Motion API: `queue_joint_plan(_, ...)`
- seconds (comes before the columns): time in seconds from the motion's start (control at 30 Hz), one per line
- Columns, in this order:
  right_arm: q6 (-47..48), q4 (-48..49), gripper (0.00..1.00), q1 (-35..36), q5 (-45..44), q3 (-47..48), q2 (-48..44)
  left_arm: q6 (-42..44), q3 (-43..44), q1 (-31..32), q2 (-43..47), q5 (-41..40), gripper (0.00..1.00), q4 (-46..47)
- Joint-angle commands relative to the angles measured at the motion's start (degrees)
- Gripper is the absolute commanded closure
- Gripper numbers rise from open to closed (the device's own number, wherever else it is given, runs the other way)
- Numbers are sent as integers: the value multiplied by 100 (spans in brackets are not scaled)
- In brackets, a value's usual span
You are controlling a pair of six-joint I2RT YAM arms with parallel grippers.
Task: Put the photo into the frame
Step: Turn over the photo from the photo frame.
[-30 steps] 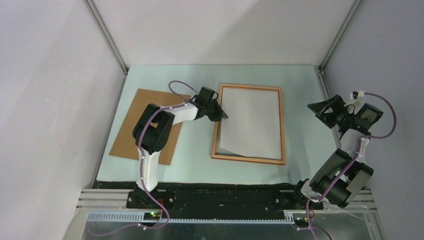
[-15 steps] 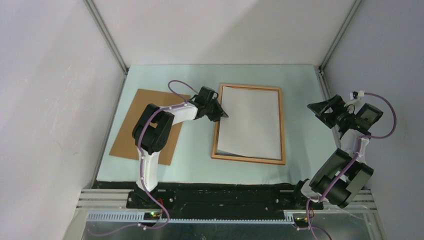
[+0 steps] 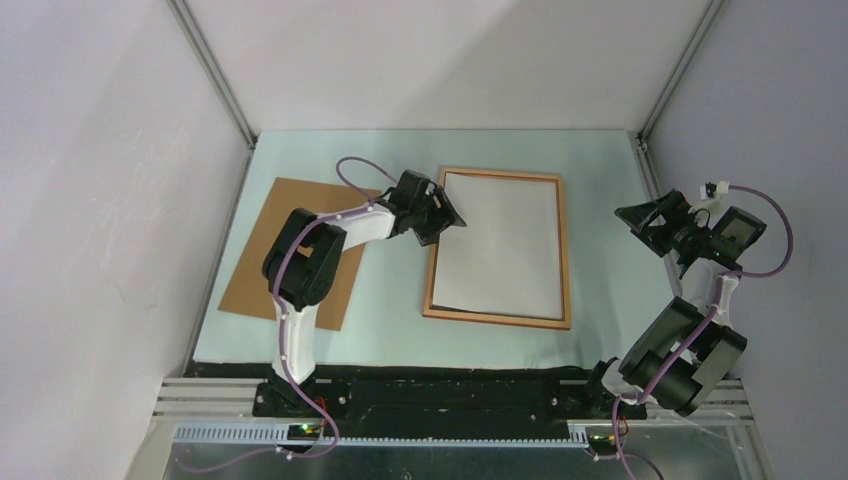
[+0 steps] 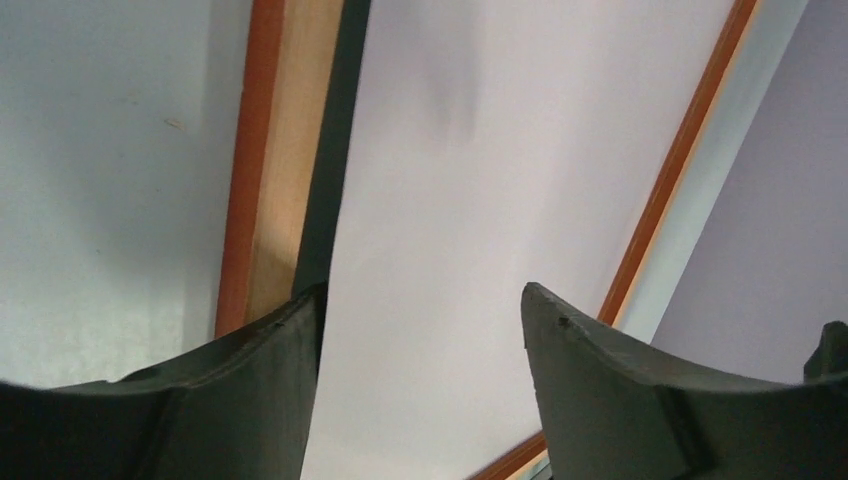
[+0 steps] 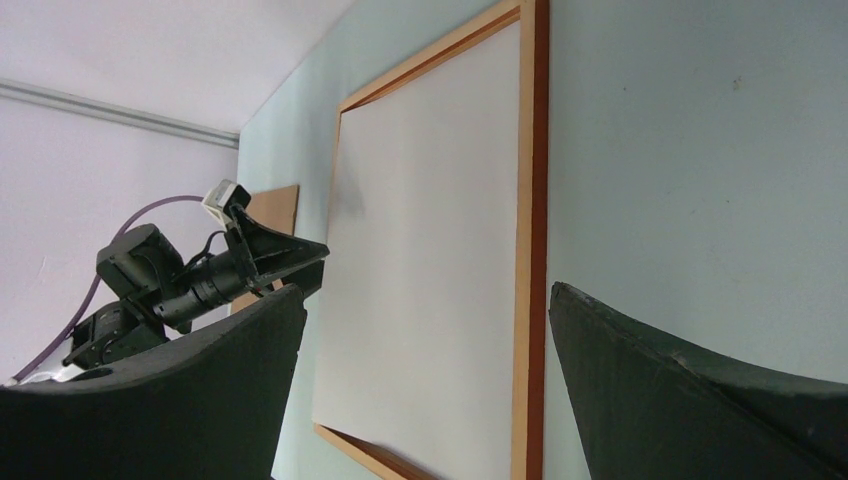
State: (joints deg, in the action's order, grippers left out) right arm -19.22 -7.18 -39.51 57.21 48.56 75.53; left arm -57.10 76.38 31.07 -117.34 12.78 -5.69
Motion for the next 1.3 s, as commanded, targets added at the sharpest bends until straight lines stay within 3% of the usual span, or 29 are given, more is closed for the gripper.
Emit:
queue_joint_plan(0.0, 100, 73, 4, -16, -22, -14, -34, 228, 207, -6, 357, -181, 20, -212)
queue_joint_plan(0.27, 89, 83, 4, -22, -19, -13, -37, 520, 200, -4, 652, -539, 2, -486)
queue_joint_plan(0.6, 88, 76, 3, 6, -40, -15, -110, 1173, 262, 39, 1160, -888, 0, -754)
queue_joint_plan(0.83, 293, 33, 1, 192, -416, -18, -775, 1655, 353, -33, 1637, -1189, 0, -946)
queue_joint_plan(1.13, 1162, -40, 1, 1362, -1714, -6, -1887, 2027, 342, -599, 2171, -1258, 0, -979)
queue_joint_plan(1.27, 1799, -343, 1, 2328, -2651, 218, -2093, 2874, 380, -815, 2466, -1669, 0, -981)
